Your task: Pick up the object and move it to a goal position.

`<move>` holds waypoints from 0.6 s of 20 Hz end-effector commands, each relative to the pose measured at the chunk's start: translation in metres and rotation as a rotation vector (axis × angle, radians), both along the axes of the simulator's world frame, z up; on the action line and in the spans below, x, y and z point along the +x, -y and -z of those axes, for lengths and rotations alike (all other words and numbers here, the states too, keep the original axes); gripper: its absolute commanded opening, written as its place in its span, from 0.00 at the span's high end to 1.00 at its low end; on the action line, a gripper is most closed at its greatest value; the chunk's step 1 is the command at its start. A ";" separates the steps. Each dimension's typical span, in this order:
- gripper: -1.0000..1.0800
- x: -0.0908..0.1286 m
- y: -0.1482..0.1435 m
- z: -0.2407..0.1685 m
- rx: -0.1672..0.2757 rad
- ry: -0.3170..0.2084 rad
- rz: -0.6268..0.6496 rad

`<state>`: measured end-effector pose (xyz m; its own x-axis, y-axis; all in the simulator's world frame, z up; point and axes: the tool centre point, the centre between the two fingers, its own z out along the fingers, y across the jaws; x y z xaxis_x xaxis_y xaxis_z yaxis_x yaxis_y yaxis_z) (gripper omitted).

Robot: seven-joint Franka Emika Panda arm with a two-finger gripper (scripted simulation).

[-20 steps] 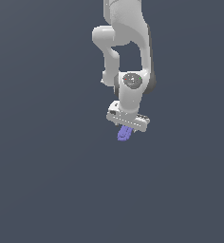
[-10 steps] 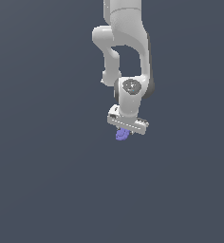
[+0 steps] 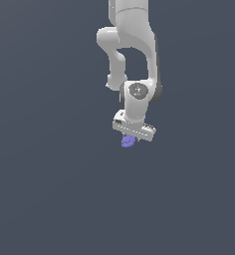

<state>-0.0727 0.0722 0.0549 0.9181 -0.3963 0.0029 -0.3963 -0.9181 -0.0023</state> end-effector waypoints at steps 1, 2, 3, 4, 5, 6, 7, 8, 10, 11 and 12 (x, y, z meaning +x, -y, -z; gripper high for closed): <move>1.00 0.000 0.001 0.000 0.000 -0.001 -0.001; 1.00 0.000 0.003 -0.001 0.000 -0.001 -0.001; 1.00 0.000 0.005 -0.003 0.000 -0.001 -0.001; 1.00 0.001 0.008 -0.006 0.000 -0.001 -0.001; 1.00 0.001 0.012 -0.009 0.000 -0.001 -0.001; 1.00 0.002 0.016 -0.012 0.000 -0.001 -0.001; 1.00 0.002 0.021 -0.016 0.000 -0.001 -0.001; 1.00 0.003 0.027 -0.021 0.000 -0.001 -0.001; 1.00 0.005 0.041 -0.032 0.000 -0.001 -0.001; 1.00 0.006 0.048 -0.038 0.000 -0.001 -0.001; 1.00 0.007 0.056 -0.044 0.001 -0.002 0.000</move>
